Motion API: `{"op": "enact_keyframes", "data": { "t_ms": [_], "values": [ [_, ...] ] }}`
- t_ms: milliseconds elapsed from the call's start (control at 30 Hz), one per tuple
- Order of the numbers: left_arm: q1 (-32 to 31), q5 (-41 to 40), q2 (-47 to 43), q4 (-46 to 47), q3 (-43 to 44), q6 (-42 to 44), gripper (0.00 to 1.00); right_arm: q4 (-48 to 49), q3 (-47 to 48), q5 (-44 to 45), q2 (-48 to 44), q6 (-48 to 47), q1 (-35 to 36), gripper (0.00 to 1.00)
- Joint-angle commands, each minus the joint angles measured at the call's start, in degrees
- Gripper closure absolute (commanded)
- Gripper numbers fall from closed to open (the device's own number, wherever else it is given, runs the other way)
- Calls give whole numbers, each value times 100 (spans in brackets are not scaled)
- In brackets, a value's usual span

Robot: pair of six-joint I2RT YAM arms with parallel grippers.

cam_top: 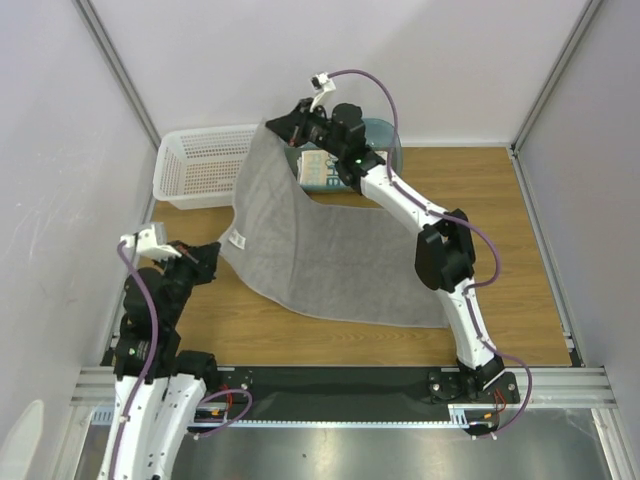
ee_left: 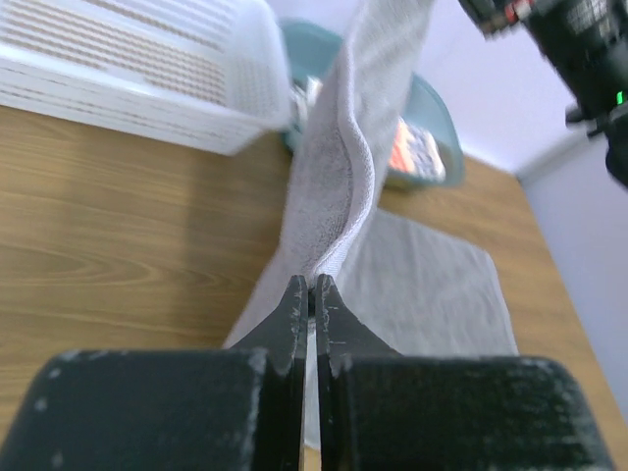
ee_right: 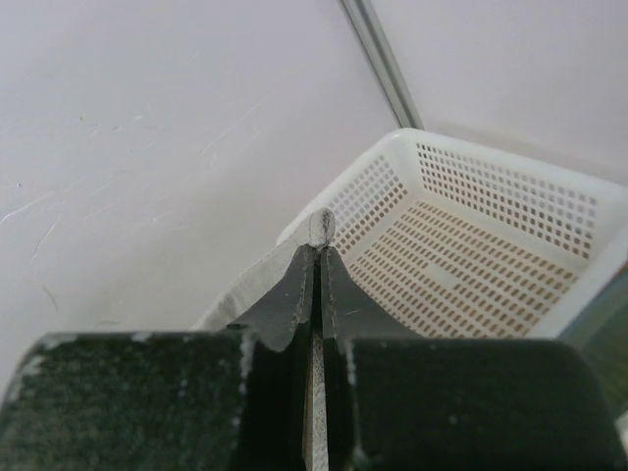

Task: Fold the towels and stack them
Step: Fold the towel

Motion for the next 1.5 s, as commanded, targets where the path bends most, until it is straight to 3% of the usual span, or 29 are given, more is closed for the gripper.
{"op": "enact_keyframes", "data": {
  "t_ms": [0,200,433,633,967,1233,1467],
  "values": [
    [-455,289,413,467,371,222,100,248,-384,-250,-607,-228,-139,100],
    [-2027,-939,1011,529,837,276,100,37,-771,-381,-871,-289,-369,100],
    [-4416,-2442,1854,713,1241,337,100,142,-1500,-821,-1354,-263,-746,100],
    [-6078,-3191,2960,1170,1681,565,100,134,-2317,-997,-1978,-446,-1203,100],
    [-7232,-3236,4498,2102,2067,583,100,792,-3670,-2059,-2567,44,-2082,100],
    [-7320,-2973,5440,2305,2534,565,100,1127,-4296,-2789,-2682,1,-2811,100],
    [-7321,-2446,5889,2453,2903,732,100,302,-4445,-2817,-2936,-807,-3128,100]
  ]
}}
